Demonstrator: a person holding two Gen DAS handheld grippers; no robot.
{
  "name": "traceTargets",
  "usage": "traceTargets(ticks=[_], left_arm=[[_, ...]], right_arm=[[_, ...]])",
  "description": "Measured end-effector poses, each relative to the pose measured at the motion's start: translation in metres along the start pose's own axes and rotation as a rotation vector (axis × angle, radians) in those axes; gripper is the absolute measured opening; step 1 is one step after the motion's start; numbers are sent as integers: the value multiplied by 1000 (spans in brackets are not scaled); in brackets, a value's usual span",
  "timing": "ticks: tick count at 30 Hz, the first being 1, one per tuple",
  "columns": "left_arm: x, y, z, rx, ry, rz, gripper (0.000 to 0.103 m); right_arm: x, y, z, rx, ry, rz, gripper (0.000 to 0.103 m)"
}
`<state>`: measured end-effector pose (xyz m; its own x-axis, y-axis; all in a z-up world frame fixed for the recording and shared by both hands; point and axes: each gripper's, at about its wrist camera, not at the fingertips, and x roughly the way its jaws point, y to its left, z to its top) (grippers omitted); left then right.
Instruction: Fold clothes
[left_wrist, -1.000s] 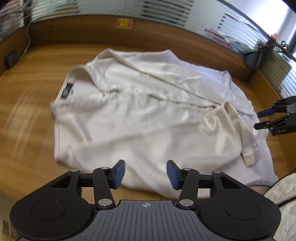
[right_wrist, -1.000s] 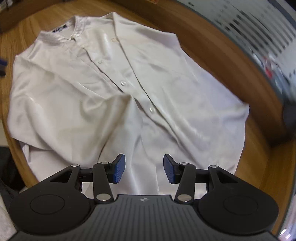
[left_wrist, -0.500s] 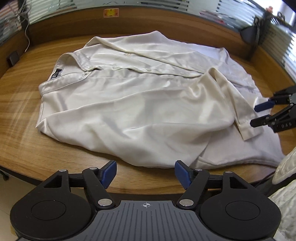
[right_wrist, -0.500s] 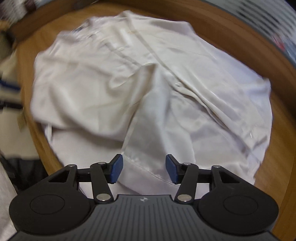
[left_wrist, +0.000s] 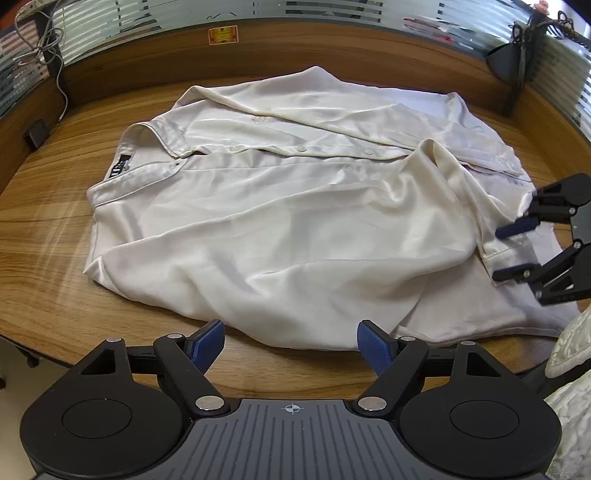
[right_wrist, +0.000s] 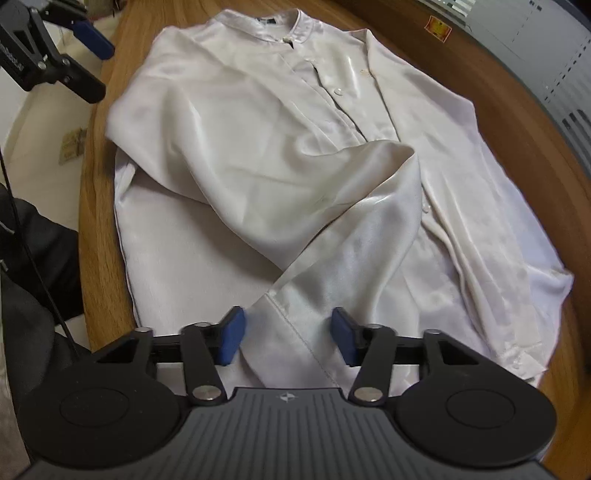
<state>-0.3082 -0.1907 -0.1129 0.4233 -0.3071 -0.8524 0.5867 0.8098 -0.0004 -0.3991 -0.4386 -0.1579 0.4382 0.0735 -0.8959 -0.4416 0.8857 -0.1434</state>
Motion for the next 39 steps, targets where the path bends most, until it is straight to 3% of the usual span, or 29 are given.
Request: traceTargets(ticks=[1, 3, 13, 20, 26, 28, 31, 34, 36, 39], left_arm=[[-1, 1, 0, -2, 0, 5, 81], [-2, 2, 1, -8, -3, 15, 81], [-1, 10, 7, -47, -20, 30, 81], [-2, 11, 21, -49, -57, 10, 81], [-1, 8, 20, -38, -49, -22, 81], [0, 7, 17, -34, -43, -26, 81], [3, 6, 11, -33, -25, -25, 81], [6, 5, 4, -16, -10, -22, 82], [7, 3, 1, -2, -3, -16, 82], [9, -4, -3, 23, 6, -19, 82]], right_arm=[[-1, -3, 0, 22, -5, -2, 15], [-8, -12, 1, 68, -31, 7, 7], [-87, -94, 10, 467, -218, 69, 6], [-90, -186, -14, 831, -173, 80, 6], [-78, -235, -56, 1191, -164, 213, 6], [-70, -241, -70, 1274, -145, 205, 7], [-56, -238, -72, 1194, -32, 36, 14], [-53, -227, -65, 1087, -1, -90, 14], [-56, -217, -61, 1022, -19, -126, 26], [-58, -200, -50, 917, -38, -142, 30]])
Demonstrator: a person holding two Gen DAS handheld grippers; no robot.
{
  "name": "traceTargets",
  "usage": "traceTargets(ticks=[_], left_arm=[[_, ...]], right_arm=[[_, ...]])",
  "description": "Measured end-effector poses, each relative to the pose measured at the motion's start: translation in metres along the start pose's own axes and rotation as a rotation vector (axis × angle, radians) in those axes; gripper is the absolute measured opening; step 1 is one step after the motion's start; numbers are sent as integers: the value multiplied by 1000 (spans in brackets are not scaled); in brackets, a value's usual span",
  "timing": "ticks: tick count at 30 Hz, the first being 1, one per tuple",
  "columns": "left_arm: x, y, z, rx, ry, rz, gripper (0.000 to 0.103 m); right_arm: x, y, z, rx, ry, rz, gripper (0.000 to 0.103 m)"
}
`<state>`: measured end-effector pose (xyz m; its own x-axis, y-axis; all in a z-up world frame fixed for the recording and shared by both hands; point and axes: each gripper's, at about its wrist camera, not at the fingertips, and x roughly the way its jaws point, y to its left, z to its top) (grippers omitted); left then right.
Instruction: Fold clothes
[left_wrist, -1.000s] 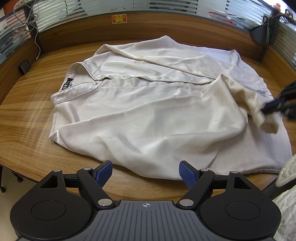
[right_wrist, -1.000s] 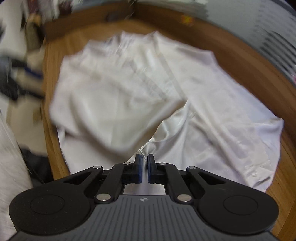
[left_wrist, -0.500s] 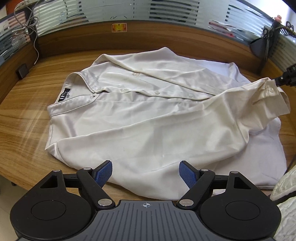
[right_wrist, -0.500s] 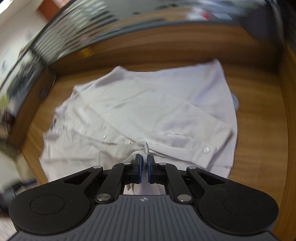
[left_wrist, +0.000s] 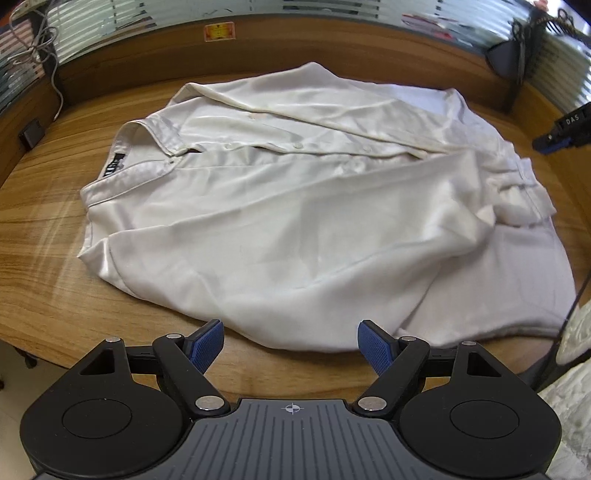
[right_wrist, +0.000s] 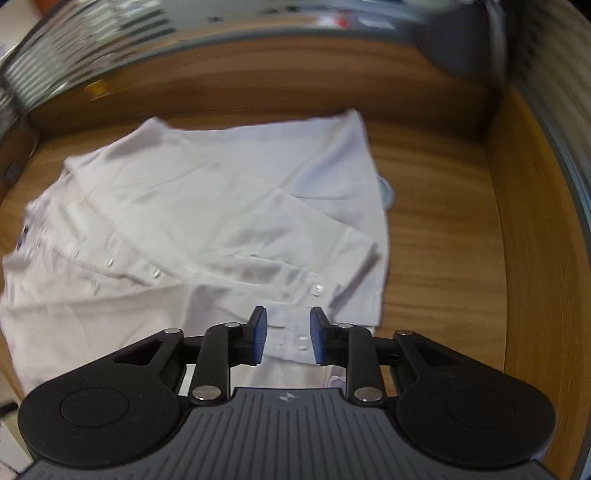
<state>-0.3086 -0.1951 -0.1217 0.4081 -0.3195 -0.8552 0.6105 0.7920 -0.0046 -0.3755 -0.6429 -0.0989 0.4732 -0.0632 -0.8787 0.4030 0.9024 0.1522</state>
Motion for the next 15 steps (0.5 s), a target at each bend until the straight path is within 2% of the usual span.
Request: traceTargets(ticks=[10, 15], left_arm=[[13, -29, 2, 117, 6, -31, 82], [14, -37, 3, 196, 1, -38, 82]], right_arm=[[-3, 47, -40, -234, 27, 89, 30], [6, 59, -50, -308, 27, 55, 31]])
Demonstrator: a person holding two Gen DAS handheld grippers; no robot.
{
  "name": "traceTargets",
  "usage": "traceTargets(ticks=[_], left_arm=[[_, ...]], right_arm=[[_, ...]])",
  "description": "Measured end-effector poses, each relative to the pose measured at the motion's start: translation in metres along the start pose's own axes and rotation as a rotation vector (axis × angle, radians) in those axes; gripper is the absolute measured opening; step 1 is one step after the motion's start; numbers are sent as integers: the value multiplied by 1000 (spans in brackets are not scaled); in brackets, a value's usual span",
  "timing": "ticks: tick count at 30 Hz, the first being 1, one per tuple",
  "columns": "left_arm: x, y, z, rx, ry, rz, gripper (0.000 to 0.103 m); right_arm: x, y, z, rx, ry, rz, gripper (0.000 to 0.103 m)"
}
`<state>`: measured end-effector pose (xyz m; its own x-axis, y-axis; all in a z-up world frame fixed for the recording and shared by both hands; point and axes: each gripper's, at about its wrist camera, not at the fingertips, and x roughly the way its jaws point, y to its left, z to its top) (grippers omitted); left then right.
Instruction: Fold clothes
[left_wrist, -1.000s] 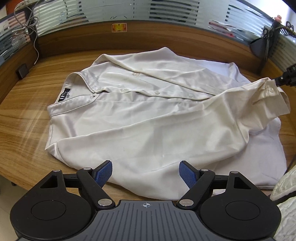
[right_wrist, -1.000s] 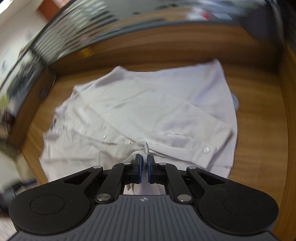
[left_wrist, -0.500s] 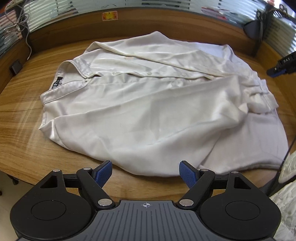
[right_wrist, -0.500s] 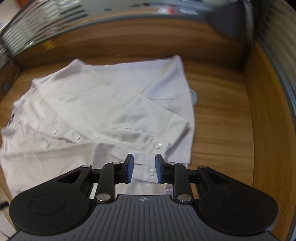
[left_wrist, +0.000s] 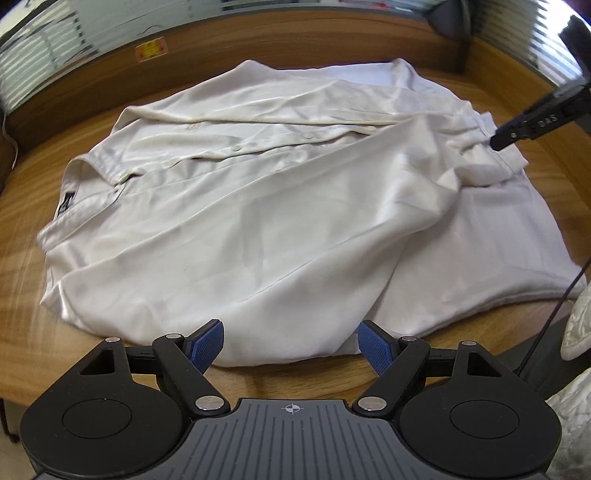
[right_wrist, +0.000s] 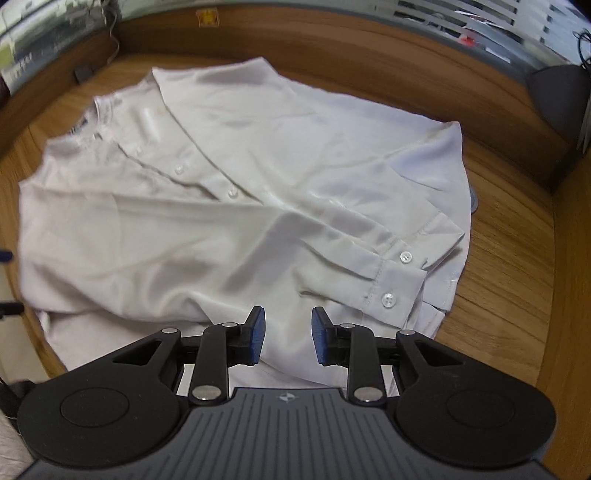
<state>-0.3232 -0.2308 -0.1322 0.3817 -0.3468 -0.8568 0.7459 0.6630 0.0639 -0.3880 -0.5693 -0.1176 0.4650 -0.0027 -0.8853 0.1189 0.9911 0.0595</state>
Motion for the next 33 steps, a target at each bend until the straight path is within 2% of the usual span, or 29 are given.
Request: traceTargets(ticks=[5, 7, 11, 15, 16, 18, 21, 25, 30, 33], left_arm=[[-1, -7, 0, 71, -9, -18, 82], [0, -8, 0, 74, -12, -4, 82], [8, -9, 1, 114, -8, 35, 80], [14, -6, 1, 141, 1, 102, 61], [14, -2, 1, 131, 5, 114, 61], [8, 11, 1, 78, -1, 91, 61], [-6, 33, 1, -10, -28, 70, 62], [-19, 68, 1, -82, -39, 83, 62], [-20, 112, 3, -75, -20, 100, 64], [-16, 138, 7, -52, -8, 81, 64]], right_arm=[[-4, 21, 0, -45, -16, 120, 35], [-4, 35, 1, -63, -15, 171, 39], [-3, 68, 0, -106, -13, 265, 39], [-1, 99, 2, -147, -1, 371, 39], [0, 106, 3, -159, 6, 393, 40], [3, 119, 5, -181, 18, 420, 40], [6, 130, 7, -186, 25, 444, 40], [9, 136, 10, -149, 28, 449, 40], [12, 135, 8, -68, 24, 430, 40], [14, 136, 6, 3, 24, 406, 40]])
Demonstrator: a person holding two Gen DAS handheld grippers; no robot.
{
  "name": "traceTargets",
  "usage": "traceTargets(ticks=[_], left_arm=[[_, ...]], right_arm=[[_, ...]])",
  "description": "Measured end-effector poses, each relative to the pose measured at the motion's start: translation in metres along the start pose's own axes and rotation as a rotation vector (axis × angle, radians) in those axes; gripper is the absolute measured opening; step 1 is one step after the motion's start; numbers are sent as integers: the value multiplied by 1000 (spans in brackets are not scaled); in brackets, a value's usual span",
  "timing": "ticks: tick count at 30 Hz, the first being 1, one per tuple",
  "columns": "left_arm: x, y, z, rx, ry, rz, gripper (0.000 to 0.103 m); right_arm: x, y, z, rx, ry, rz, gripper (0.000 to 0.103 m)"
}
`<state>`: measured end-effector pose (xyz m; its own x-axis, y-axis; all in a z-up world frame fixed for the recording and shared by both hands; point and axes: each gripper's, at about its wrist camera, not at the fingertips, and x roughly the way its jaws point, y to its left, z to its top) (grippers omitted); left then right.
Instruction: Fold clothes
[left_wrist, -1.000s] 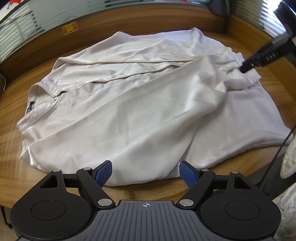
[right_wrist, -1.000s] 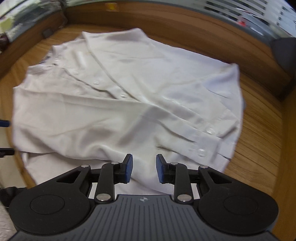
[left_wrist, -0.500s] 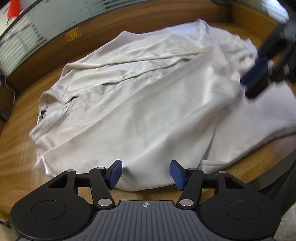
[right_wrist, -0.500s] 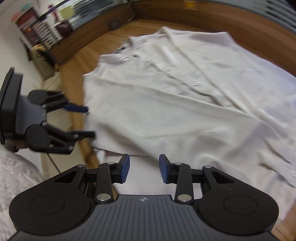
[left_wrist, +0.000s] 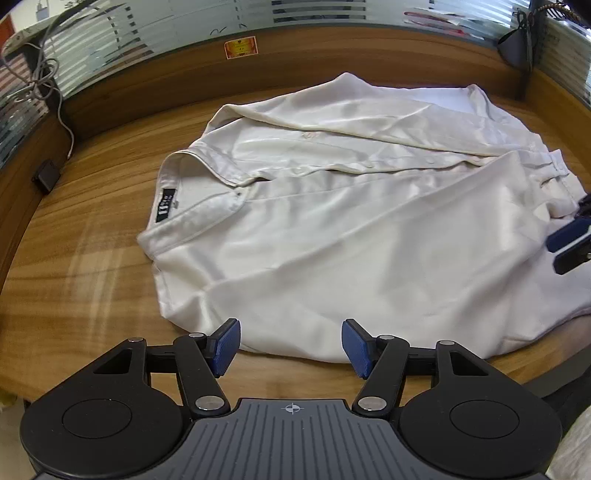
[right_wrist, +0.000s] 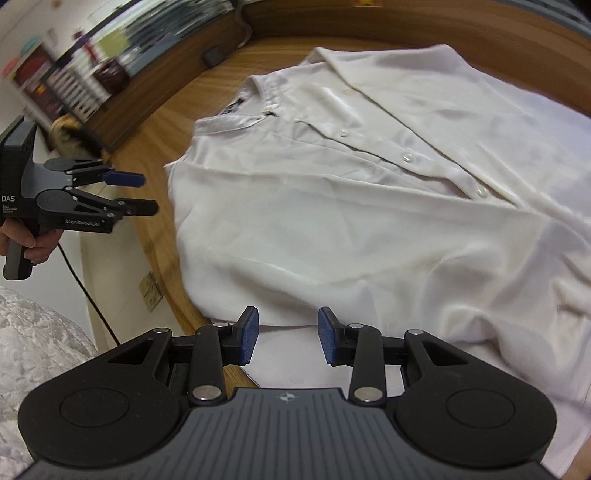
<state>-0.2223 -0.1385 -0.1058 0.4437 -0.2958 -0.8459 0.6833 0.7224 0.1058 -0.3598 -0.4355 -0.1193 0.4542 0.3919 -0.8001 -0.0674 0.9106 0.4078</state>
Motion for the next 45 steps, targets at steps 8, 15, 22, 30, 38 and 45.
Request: traceTargets(ticks=[8, 15, 22, 30, 38, 45], left_arm=[[27, 51, 27, 102, 38, -144, 71], [59, 80, 51, 170, 29, -266, 70], [91, 94, 54, 226, 125, -431, 58], [102, 111, 40, 284, 145, -527, 9], [73, 137, 32, 270, 77, -608, 5], [68, 150, 17, 265, 103, -574, 7]], right_arm=[[5, 15, -15, 217, -60, -129, 42], [-1, 49, -30, 403, -169, -266, 46], [7, 92, -44, 547, -231, -390, 47], [32, 133, -40, 427, -228, -441, 57], [68, 125, -34, 333, -172, -404, 68], [87, 122, -39, 256, -133, -387, 75]])
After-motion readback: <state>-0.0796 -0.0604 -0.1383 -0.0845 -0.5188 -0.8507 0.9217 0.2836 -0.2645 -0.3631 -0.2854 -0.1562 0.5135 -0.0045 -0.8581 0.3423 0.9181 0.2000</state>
